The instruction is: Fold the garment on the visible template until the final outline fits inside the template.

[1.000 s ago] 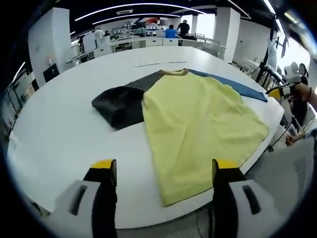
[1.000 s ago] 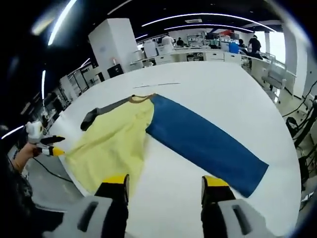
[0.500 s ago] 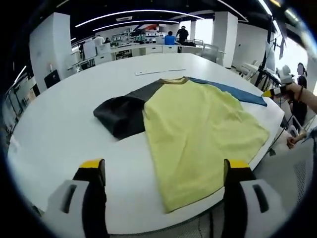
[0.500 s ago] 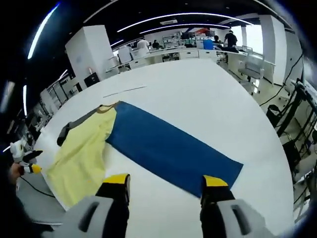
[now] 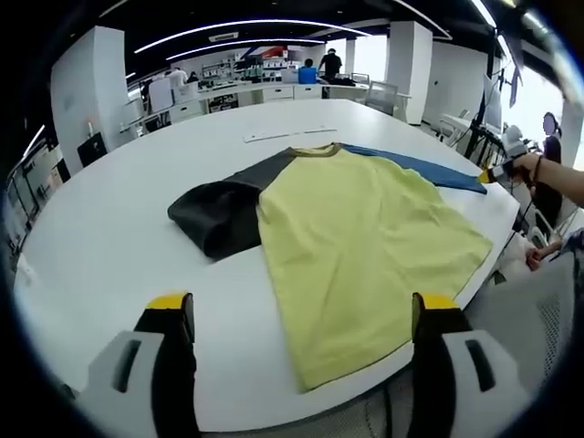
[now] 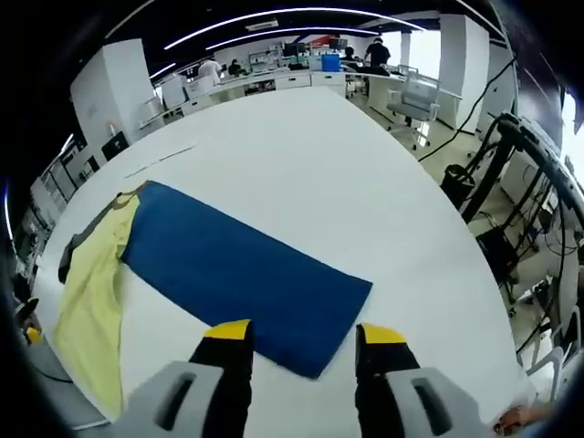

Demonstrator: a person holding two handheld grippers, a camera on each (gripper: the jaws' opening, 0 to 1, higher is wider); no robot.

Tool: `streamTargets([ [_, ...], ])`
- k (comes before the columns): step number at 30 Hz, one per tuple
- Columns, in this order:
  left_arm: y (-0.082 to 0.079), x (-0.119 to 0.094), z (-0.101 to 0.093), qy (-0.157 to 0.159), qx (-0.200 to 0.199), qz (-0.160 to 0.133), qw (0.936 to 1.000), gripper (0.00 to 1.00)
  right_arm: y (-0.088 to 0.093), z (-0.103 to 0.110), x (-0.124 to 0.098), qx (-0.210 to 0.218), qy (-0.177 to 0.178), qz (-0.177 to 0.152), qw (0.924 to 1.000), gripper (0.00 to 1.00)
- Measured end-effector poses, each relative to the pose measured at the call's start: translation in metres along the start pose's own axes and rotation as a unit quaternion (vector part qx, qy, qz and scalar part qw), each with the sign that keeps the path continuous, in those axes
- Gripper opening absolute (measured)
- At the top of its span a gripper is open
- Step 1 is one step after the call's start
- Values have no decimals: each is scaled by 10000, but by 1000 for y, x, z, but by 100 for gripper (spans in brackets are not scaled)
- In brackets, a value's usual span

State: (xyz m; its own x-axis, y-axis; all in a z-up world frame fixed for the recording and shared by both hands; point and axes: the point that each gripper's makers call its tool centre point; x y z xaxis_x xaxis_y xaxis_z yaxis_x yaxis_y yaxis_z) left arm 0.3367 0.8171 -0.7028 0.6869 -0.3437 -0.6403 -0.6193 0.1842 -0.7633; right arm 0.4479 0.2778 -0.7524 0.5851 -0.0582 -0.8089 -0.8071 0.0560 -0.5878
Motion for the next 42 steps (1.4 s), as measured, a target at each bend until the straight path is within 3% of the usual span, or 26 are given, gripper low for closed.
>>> streamTargets([
  [5, -7, -2, -4, 112, 2, -132, 9998, 98, 2, -2, 6, 109, -3, 117, 9999, 41],
  [8, -11, -4, -7, 183, 50, -193, 9996, 97, 1, -6, 6, -47, 72, 171, 9998, 36],
  [14, -12, -4, -7, 208, 18, -203, 9996, 96, -1, -18, 10, -206, 384, 193, 9989, 19],
  [16, -11, -3, -8, 221, 11, -194, 9996, 95, -3, -19, 11, -43, 439, 158, 9989, 16],
  [22, -10, -1, -11, 272, 39, -145, 9995, 95, -10, -20, 17, -14, 389, 18, 9992, 0],
  [32, -7, 1, -13, 322, 45, -73, 9994, 94, -36, -32, 32, -49, 385, 85, 9992, 0],
  [42, -12, 0, -10, 293, 41, -128, 9995, 97, -76, -40, 34, -515, 497, 34, 9974, 0],
])
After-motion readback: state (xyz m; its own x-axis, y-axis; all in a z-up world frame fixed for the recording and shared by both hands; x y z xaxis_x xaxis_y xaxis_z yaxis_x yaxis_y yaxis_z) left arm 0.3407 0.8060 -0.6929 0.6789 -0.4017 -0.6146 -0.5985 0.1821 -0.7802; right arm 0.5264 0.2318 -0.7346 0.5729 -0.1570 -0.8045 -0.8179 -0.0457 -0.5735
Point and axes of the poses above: the point that each gripper's makers call its tool centre point, and the gripper's own axes: x roughly forward along the fingers, z roughly to its left, y roughly out of its underside, and after that the axes turned 8 degrees about y, right-handed
